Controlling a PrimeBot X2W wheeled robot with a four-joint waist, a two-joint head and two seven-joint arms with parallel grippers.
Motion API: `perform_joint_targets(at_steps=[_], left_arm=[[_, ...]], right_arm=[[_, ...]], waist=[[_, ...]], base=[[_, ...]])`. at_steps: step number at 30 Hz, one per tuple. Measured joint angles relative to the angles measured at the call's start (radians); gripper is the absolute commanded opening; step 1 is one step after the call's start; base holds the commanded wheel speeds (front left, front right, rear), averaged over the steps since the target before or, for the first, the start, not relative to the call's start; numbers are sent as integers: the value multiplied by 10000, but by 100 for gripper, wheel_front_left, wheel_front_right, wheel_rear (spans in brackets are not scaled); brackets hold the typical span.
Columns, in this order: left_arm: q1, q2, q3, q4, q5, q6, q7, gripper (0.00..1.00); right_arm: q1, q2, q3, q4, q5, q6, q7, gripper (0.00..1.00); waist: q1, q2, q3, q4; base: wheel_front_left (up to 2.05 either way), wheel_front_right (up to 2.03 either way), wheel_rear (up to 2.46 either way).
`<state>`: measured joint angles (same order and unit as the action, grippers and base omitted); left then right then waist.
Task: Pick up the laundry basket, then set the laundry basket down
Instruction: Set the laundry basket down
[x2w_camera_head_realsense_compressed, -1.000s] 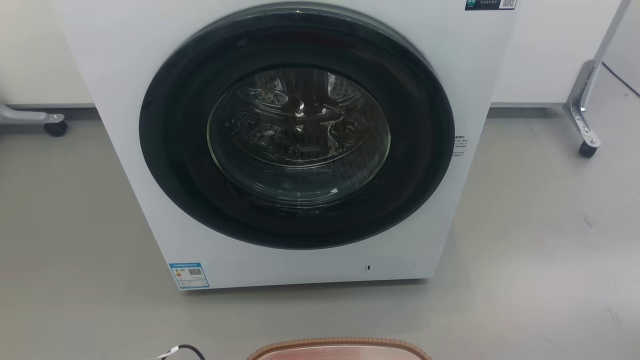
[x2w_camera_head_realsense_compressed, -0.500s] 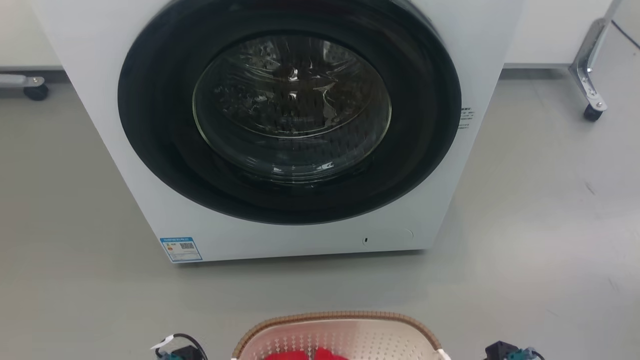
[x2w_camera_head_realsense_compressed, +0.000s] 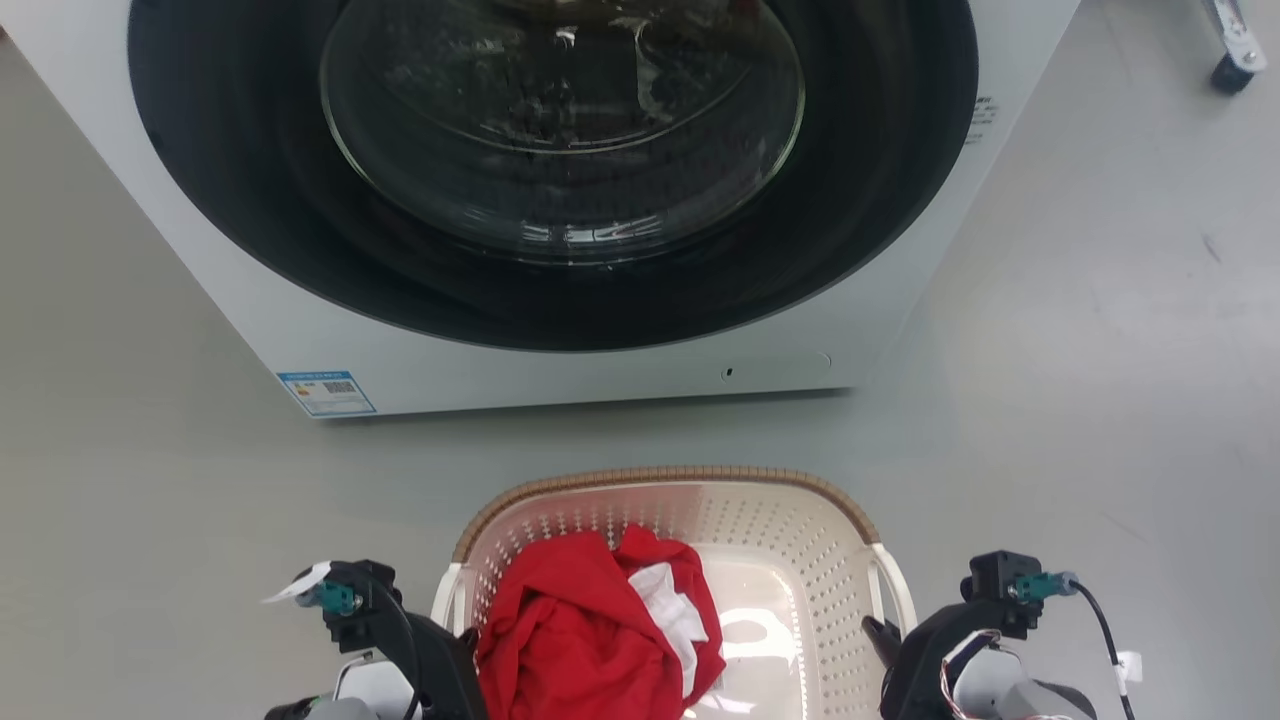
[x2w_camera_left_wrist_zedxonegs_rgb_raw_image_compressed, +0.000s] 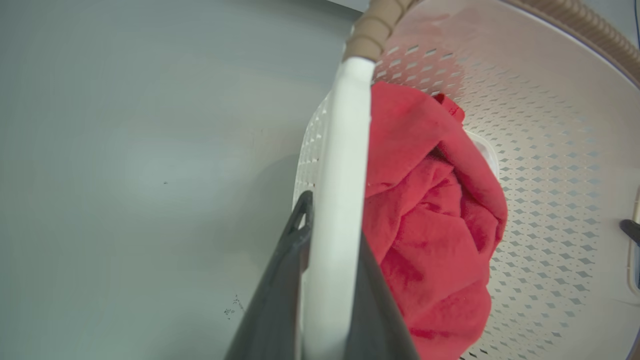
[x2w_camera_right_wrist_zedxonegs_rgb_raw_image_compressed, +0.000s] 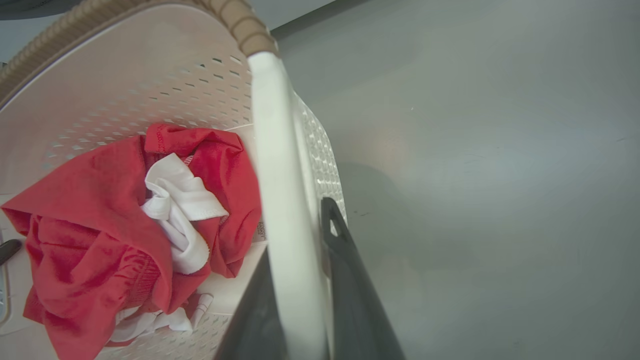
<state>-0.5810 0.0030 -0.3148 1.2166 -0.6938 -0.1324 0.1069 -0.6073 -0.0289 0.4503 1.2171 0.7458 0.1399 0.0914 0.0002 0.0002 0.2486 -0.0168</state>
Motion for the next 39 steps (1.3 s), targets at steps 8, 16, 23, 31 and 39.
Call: perform_joint_targets(at_steps=[8,16,23,31,39], left_arm=[[-839,165,-21,-190,121,17,-431,0],[-1685,314,-8,-334,194,102,-771,0],[-2328,368,6,-378,226,146,-1097,0],[-2939,378,6,-401,282,180,-1413,0],[-3394,414,-21,-362,393,226,-1812,0]], right_arm=[[-900,-40,132,-232,-188,-8,-405,0],[-1847,-73,257,-431,-441,-92,-757,0],[-2513,-105,337,-493,-617,-178,-1070,0],[-3057,-161,364,-489,-688,-211,-1471,0],[-3491,-163,410,-485,-823,-261,-1864,0]], waist=[[-1,0,1162,-37],[0,0,2350,-58],[-1,0,3366,-60],[-1,0,4398,-22],[-1,0,5225,41]], base=[[0,0,0],[0,0,0],[0,0,0],[0,0,0],[0,0,0]])
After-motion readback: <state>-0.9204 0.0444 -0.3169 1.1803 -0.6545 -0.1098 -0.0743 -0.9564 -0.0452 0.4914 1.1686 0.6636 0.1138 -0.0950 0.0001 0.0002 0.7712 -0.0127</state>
